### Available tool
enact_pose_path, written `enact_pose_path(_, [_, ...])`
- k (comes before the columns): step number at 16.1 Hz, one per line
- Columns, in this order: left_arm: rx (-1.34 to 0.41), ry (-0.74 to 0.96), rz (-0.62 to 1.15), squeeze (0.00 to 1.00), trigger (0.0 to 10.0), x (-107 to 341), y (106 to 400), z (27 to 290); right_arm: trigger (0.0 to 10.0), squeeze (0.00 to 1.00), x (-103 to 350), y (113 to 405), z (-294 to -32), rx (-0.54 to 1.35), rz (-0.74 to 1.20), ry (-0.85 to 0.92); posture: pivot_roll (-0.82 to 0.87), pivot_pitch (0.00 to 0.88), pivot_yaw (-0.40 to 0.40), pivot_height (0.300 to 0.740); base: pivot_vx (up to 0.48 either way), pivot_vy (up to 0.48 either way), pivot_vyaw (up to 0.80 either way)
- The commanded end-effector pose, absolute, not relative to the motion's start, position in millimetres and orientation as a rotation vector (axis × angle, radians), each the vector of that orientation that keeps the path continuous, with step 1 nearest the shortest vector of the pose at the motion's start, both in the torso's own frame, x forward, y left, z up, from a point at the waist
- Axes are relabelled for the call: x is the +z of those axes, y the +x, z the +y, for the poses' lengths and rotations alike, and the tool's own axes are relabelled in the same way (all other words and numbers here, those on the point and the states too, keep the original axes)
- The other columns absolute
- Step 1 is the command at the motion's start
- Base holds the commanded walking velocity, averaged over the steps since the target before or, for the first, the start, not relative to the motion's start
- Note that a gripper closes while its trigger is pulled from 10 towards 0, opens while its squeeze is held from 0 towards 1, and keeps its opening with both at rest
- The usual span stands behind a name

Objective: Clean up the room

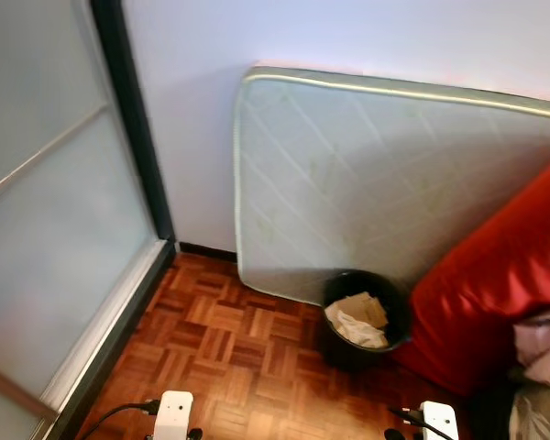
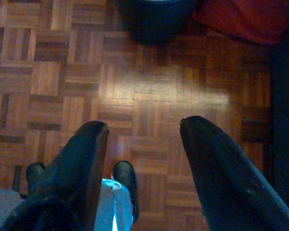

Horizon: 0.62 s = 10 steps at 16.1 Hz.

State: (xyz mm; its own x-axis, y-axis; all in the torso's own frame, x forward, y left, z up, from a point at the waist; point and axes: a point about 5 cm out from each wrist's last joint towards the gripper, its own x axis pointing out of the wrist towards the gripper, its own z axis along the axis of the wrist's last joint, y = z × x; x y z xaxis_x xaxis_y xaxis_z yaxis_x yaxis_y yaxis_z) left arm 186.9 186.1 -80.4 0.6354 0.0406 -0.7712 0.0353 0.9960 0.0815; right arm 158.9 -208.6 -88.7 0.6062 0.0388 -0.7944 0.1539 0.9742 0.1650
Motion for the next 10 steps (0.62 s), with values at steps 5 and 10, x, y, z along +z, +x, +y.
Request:
enact_pose_path(5, [0.003,0.103,0.903,0.0,10.0,-82.9,182.3,186.4,10.0,0.0,-90.4,154.6,-209.2,-0.074,0.929,0.229,0.07,0.0,-0.079,0.74,0.0,-0.064,-0.8])
enact_pose_path(10, [0.004,0.102,0.907,0.0,10.0,-83.3,181.4,187.1,10.0,0.0,-90.4,155.0,-207.9,-0.071,0.928,0.232,0.07,0.0,-0.077,0.74,0.0,0.0,-0.8])
